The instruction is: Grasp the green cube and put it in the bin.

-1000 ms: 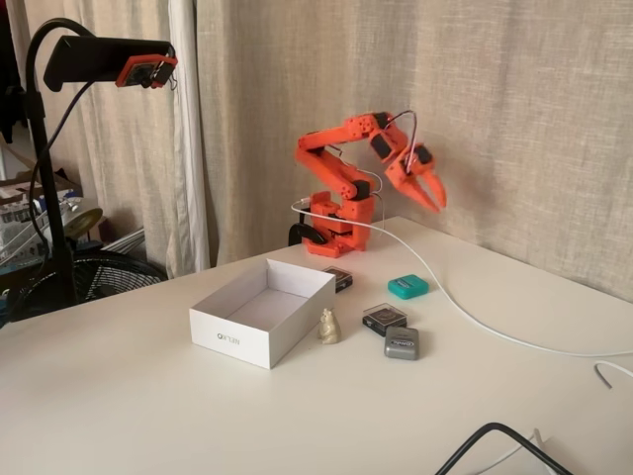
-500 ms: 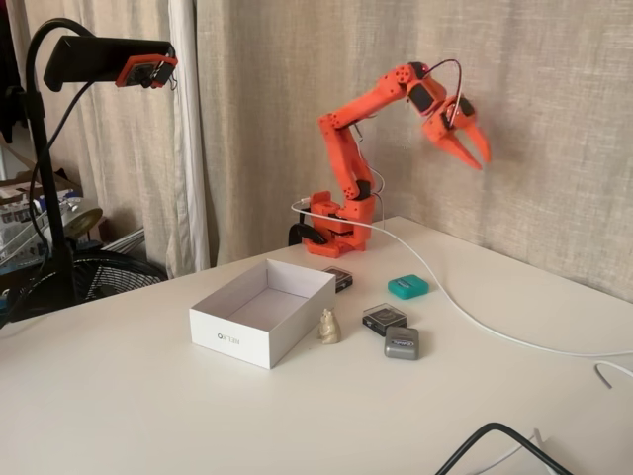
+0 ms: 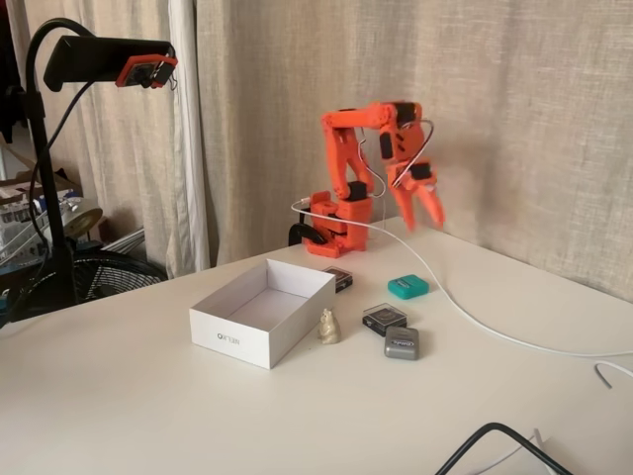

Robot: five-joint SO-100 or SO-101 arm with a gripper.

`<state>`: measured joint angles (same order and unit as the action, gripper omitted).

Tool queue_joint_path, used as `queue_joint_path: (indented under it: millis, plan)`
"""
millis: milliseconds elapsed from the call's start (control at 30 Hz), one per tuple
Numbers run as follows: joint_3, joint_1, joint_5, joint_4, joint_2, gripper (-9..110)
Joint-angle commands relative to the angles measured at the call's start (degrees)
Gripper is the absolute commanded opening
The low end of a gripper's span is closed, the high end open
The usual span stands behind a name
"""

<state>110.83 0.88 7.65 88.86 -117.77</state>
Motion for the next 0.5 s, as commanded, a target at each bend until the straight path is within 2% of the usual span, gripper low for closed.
queue_joint_path:
  millis: [0, 133, 267, 467]
  plan:
    - [2.1, 1.8, -0.3, 2.9, -2.1, 38]
    - [3.9, 1.6, 0.0, 1.3, -0.5, 40]
    - [-0.3, 1.6, 0.1, 1.8, 4.0, 49]
    - [-5.7, 1.8, 0.1, 1.7, 10.3, 49]
